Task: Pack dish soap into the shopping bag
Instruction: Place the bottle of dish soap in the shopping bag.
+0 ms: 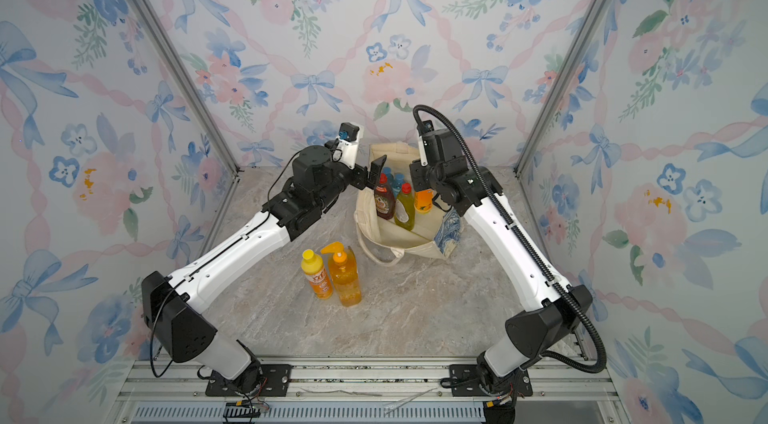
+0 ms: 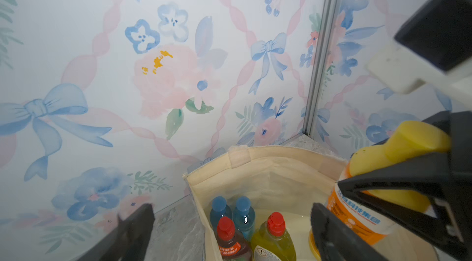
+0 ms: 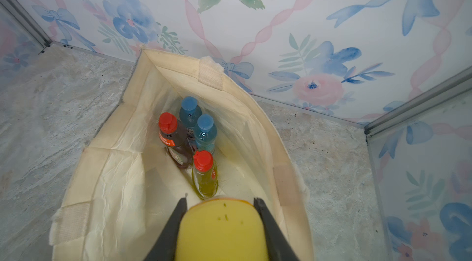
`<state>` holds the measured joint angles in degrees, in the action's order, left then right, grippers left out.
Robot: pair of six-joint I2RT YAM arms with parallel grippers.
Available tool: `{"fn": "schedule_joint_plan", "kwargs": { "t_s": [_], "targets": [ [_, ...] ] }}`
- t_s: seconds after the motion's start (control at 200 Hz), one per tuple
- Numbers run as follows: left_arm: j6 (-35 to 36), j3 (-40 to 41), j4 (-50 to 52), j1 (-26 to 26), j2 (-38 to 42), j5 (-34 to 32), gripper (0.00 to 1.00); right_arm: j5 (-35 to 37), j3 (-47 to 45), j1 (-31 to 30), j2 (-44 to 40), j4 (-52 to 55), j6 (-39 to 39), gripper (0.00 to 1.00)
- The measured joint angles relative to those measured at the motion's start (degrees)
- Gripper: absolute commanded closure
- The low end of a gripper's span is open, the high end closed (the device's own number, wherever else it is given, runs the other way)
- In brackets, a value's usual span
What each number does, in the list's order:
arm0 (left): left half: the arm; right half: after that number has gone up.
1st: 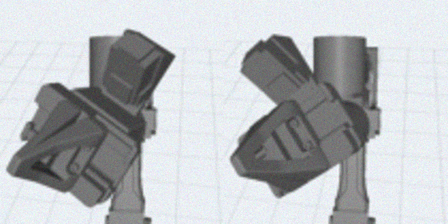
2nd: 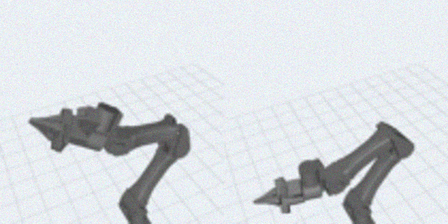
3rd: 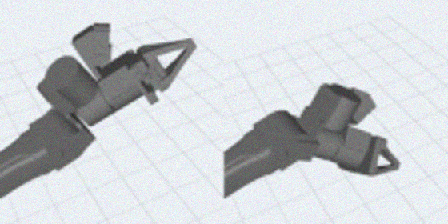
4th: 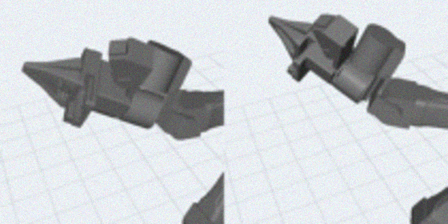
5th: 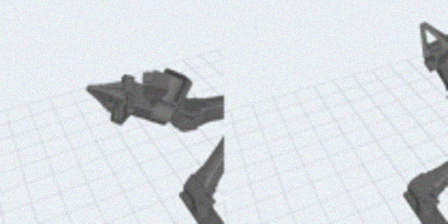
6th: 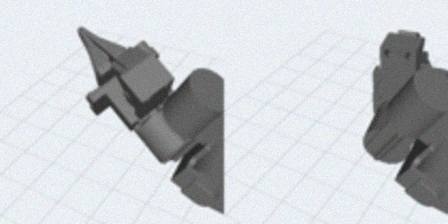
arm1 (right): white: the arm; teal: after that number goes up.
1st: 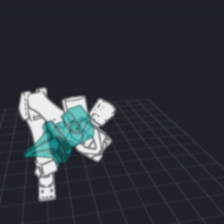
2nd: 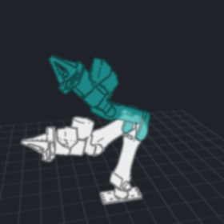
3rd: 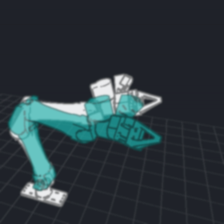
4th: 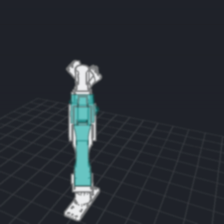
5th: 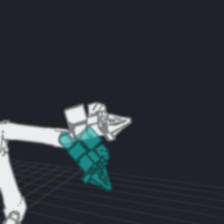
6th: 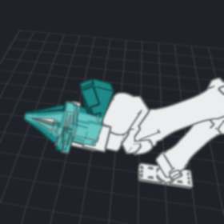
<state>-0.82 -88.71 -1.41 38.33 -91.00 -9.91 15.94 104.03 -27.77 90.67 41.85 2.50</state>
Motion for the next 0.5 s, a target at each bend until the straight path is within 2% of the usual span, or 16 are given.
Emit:
{"fn": "schedule_joint_plan", "kwargs": {
  "t_s": [0.125, 0.32, 0.5],
  "targets": [
    [-2.29, 0.04, 4.74, 0.0, -1.46, -4.44, 0.03, 1.53, -3.1, 1.2, 0.11, -2.75, -0.63, 1.0],
    [-5.25, 3.54, 8.87, 0.0, -2.08, -8.15, 0.18, 2.36, -6.8, 2.67, 1.57, -9.01, -1.44, 1.0],
    [-6.88, 5.75, 10.67, 0.0, -3.21, -8.72, 0.34, 1.95, -8.74, 3.58, 5.31, -15.21, -1.92, 1.0]
  ]
}}
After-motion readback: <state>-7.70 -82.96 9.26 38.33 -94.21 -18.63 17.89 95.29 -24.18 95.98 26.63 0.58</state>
